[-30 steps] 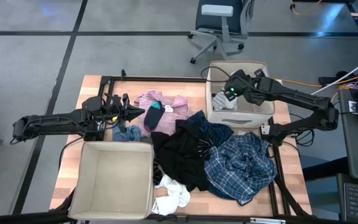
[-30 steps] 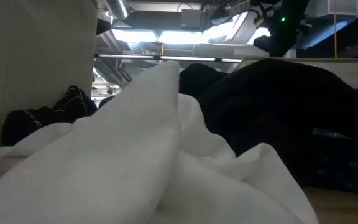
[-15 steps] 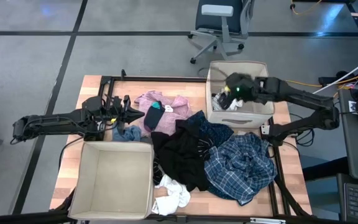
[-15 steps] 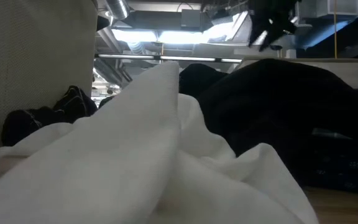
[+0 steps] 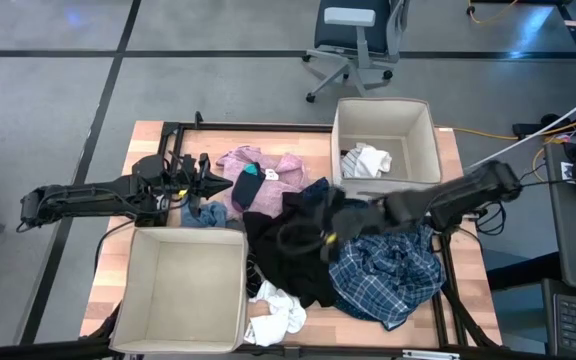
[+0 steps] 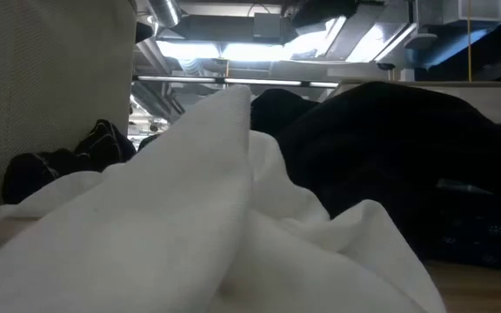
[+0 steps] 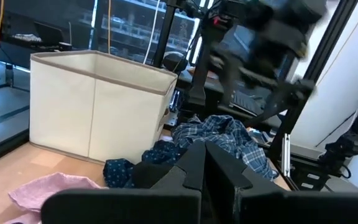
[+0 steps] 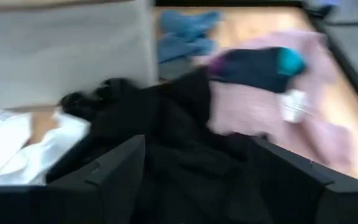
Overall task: Sort clothes
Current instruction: Put the white sock into the top white laundry organizer
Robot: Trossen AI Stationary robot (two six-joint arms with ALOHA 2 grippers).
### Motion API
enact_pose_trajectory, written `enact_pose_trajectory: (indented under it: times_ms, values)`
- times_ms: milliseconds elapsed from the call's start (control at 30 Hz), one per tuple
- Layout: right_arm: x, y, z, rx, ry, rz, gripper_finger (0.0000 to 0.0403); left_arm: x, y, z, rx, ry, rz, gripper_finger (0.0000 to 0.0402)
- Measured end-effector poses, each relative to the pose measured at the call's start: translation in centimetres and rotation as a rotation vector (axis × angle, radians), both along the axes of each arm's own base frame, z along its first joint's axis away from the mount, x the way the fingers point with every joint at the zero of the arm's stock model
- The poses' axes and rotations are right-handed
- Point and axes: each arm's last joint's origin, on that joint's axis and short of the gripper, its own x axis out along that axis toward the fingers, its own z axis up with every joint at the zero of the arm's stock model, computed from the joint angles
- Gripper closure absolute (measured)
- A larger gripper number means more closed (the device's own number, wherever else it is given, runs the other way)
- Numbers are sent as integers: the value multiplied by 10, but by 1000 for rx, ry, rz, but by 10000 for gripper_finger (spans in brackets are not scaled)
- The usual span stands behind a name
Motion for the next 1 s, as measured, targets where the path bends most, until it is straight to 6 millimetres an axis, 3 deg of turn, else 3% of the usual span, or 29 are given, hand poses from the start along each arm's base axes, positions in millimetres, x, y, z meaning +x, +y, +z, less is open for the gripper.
enact_pose_trajectory:
  times_ms: [267, 467, 767, 1000]
  values:
    - [38, 65, -53, 46, -38, 234, 123, 0, 0, 0, 1, 0, 0, 400]
    - [55, 100, -94, 59, -61, 357, 123, 0, 0, 0, -4, -1, 0, 400]
    - [70, 131, -137, 63, -59, 413, 123, 0, 0, -1, -35, 6, -3, 400]
    - [75, 135, -161, 37, -10, 417, 123, 0, 0, -3, -34, 26, -5, 400]
